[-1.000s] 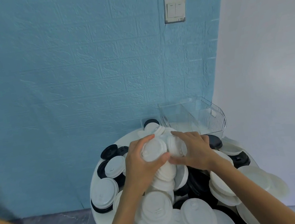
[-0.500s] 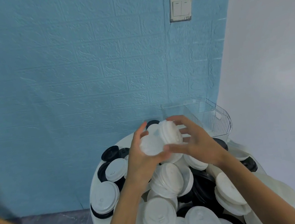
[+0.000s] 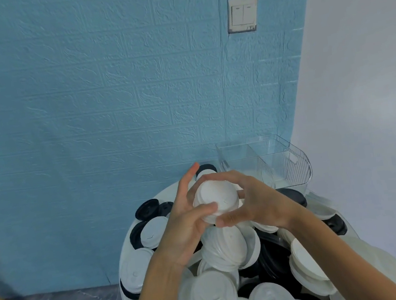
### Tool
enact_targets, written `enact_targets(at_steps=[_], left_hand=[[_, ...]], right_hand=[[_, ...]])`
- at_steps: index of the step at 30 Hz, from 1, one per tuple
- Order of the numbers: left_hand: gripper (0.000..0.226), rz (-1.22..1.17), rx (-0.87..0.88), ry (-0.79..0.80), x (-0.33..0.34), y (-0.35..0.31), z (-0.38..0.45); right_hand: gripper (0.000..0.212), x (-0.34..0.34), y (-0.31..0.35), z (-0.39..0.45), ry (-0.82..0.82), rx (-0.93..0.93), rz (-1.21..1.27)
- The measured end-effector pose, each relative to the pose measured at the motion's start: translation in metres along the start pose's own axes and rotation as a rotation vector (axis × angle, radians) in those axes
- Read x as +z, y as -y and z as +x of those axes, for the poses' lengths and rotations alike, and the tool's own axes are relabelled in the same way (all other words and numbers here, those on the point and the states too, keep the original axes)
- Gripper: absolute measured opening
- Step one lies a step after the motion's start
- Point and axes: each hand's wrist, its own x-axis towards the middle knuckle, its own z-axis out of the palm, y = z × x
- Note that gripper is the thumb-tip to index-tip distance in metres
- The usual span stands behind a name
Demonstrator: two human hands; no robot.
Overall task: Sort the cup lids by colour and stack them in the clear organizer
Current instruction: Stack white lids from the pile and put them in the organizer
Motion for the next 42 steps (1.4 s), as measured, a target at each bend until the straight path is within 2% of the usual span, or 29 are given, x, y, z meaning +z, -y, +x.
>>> enact_targets(at_steps=[3, 8, 10, 14, 17, 23, 25, 29, 31, 35, 37, 40, 42], left_hand=[[0.077, 0.058, 0.014, -0.062, 0.005, 0.0, 0.0], [0.064, 0.326, 0.005, -0.132, 0.013, -0.004, -0.004], [0.065, 0.311, -0.013, -0.152, 0.011, -0.006, -0.004], [0.063, 0.101, -0.017, -0.182, 0.009, -0.006, -0.004], [0.069, 0.057, 0.011, -0.161, 0.009, -0.004, -0.004], [0.067, 0.208, -0.04, -0.006, -0.001, -0.01, -0.007], [0.067, 0.195, -0.072, -0.013, -0.003, -0.011, -0.007], [0.072, 0.177, -0.099, -0.042, -0.002, -0.005, -0.006], [0.074, 0.286, -0.071, -0.064, -0.002, -0.003, -0.006], [0.085, 0.635, 0.026, -0.019, 0.007, -0.002, -0.005], [0.081, 0.765, 0.11, -0.095, 0.01, 0.002, -0.002], [0.073, 0.791, 0.202, -0.169, 0.008, 0.01, 0.001], [0.071, 0.783, 0.226, -0.197, 0.003, 0.013, 0.001]], right_hand=[[0.086, 0.003, 0.001, -0.002, -0.067, -0.014, -0.042], [0.097, 0.007, 0.007, -0.004, -0.095, 0.009, -0.052], [0.099, 0.008, 0.008, -0.007, -0.117, 0.017, -0.002], [0.086, 0.008, 0.012, -0.009, -0.135, 0.005, 0.06], [0.091, 0.008, 0.012, -0.008, -0.105, 0.022, 0.072], [0.097, 0.002, 0.009, -0.012, -0.02, 0.087, 0.224], [0.089, -0.002, 0.009, -0.014, -0.009, 0.121, 0.3], [0.041, -0.004, 0.009, -0.013, -0.016, 0.199, 0.403], [0.037, -0.001, 0.007, -0.01, -0.03, 0.216, 0.427], [0.045, 0.001, 0.004, -0.005, -0.077, 0.211, 0.536], [0.052, 0.001, 0.004, -0.004, -0.073, 0.196, 0.545], [0.062, 0.001, 0.005, -0.009, -0.042, 0.191, 0.568], [0.059, -0.002, 0.004, -0.015, -0.043, 0.197, 0.513]])
